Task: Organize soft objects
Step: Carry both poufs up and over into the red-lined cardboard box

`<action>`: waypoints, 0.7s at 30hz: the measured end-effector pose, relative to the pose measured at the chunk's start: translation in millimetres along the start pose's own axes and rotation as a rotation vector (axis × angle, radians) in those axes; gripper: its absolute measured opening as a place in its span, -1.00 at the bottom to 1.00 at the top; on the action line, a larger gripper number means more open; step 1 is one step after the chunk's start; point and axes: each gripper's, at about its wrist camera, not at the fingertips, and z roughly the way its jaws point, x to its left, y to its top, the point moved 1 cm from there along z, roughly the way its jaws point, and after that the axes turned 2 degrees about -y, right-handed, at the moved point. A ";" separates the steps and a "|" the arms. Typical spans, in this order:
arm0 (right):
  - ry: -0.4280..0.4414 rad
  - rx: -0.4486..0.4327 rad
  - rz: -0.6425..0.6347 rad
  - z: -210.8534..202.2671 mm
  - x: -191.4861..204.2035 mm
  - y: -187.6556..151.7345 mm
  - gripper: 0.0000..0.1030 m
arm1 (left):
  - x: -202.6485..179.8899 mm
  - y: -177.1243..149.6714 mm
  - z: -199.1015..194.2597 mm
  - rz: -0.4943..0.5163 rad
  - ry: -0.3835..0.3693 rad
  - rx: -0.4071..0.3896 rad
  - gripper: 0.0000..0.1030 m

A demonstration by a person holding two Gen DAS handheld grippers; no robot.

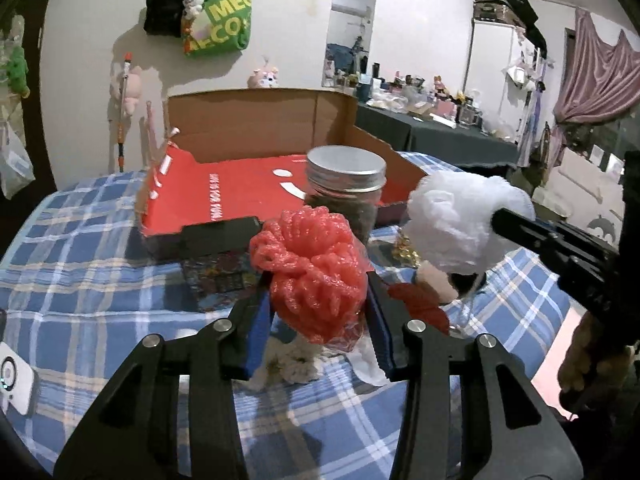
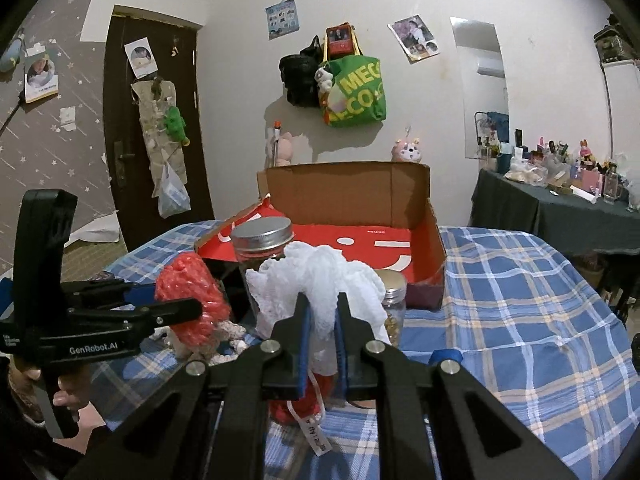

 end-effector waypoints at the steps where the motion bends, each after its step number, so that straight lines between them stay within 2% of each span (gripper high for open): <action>1: 0.000 -0.003 0.000 -1.5 0.1 0.9 -0.77 | 1.8 1.6 -2.4 0.000 0.009 -0.007 -0.21; 12: -0.037 -0.054 -0.020 -10.5 -2.1 21.4 -0.77 | 20.1 23.2 -14.2 -0.004 0.070 -0.045 -0.21; 21: -0.055 -0.083 -0.038 -1.9 -11.6 44.8 -0.77 | 29.8 45.8 -5.4 0.009 0.099 -0.047 -0.21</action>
